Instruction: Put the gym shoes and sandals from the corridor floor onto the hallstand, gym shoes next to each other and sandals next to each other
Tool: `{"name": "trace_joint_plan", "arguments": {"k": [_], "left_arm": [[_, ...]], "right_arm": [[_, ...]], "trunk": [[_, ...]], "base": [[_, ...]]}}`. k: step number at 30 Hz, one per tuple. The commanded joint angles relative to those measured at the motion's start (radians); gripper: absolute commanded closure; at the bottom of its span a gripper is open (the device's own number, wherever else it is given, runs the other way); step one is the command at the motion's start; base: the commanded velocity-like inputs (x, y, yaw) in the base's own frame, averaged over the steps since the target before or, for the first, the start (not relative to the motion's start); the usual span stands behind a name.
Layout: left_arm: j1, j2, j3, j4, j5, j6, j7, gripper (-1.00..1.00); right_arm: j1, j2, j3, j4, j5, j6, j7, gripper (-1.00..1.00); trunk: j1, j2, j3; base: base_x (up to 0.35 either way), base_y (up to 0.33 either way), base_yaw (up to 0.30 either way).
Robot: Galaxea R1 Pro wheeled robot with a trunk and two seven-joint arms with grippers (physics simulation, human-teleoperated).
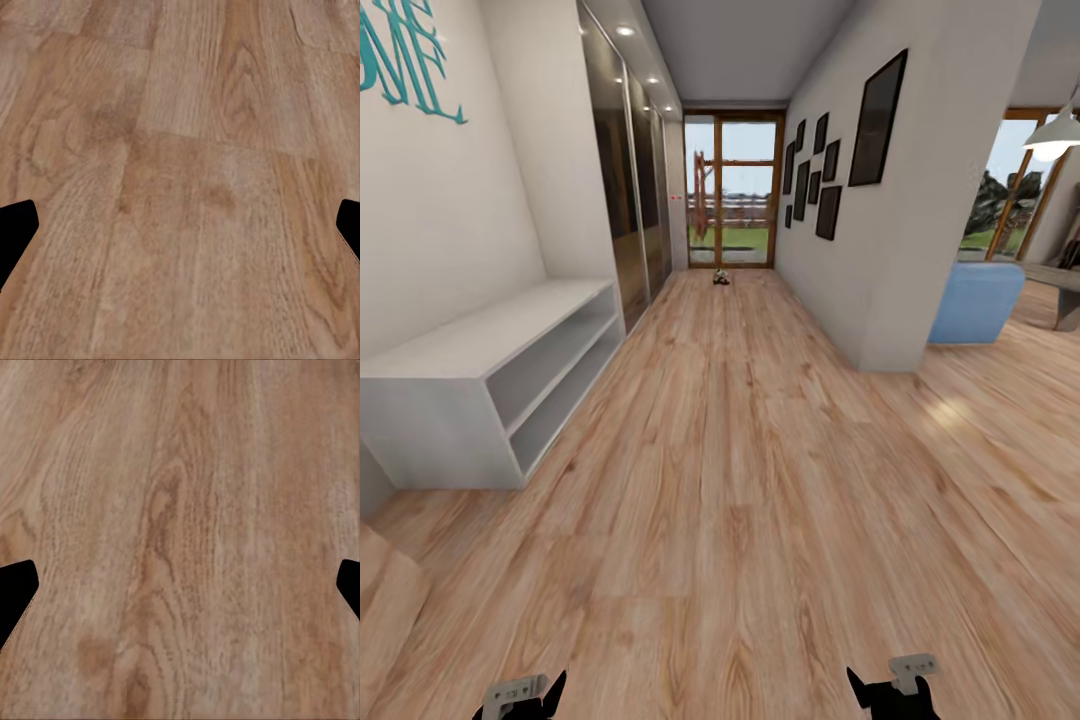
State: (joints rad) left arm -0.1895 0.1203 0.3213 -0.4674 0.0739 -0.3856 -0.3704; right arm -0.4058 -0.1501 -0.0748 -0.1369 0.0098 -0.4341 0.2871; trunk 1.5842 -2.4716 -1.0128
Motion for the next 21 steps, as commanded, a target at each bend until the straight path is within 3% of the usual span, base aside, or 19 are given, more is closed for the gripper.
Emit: {"name": "trace_joint_plan", "arguments": {"k": [1,21], "left_arm": [[-0.001,0.0,0.004,0.001,0.008,0.001,-0.01,-1.0],[-0.001,0.0,0.004,0.001,0.009,0.001,-0.01,-1.0]], "right_arm": [[-0.001,0.0,-0.008,0.001,0.001,-0.002,0.008,-1.0],[0.0,0.001,-0.007,0.002,0.002,0.0,0.008,-1.0]], "trunk": [[0.0,0.0,-0.001],[0.0,0.0,-0.001]], "base": [[0.337,0.0,0.0],[0.337,0.0,0.0]]}}
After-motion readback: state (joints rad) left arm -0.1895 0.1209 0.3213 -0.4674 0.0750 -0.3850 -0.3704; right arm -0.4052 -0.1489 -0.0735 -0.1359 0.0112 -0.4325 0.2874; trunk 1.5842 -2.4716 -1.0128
